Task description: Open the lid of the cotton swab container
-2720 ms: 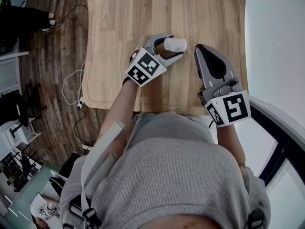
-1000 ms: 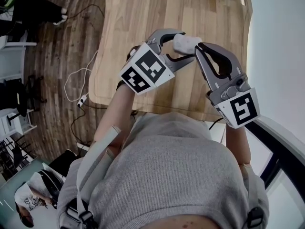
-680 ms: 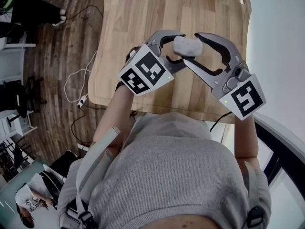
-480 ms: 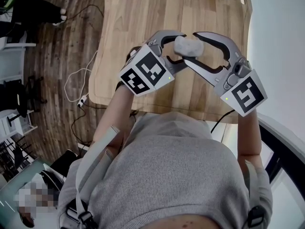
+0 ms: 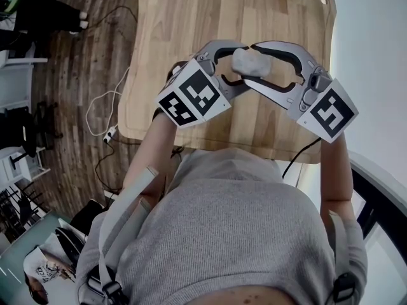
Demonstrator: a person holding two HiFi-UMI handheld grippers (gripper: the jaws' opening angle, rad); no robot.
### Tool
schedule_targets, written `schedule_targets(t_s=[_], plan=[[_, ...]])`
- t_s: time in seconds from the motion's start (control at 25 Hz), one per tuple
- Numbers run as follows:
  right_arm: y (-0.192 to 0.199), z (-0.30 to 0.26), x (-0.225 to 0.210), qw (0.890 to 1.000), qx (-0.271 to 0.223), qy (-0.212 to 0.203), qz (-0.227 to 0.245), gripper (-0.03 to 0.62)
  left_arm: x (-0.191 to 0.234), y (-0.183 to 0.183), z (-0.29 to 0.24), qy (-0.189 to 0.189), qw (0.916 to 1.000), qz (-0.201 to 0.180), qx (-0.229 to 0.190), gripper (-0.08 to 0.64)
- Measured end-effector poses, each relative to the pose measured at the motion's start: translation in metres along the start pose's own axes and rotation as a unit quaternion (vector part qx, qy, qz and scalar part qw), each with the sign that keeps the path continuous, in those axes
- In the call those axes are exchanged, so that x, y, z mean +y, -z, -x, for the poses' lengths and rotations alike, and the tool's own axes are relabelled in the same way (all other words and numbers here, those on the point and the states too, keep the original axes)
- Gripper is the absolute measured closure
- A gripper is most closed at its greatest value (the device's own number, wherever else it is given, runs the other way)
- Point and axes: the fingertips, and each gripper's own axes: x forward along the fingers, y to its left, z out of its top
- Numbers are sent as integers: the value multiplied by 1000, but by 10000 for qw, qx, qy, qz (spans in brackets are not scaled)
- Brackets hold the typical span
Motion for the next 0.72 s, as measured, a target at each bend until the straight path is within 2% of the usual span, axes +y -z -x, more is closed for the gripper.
schedule_targets(t_s=[0.32,0.72], plan=[[1,-2,3,9987,-35,-460,-239,379,-2,2,0,19,10000,-52,-21,284],[11,-2,3,9930,194,-847,-806,382,-6,6,-4,50,9999,-22,-97,285]])
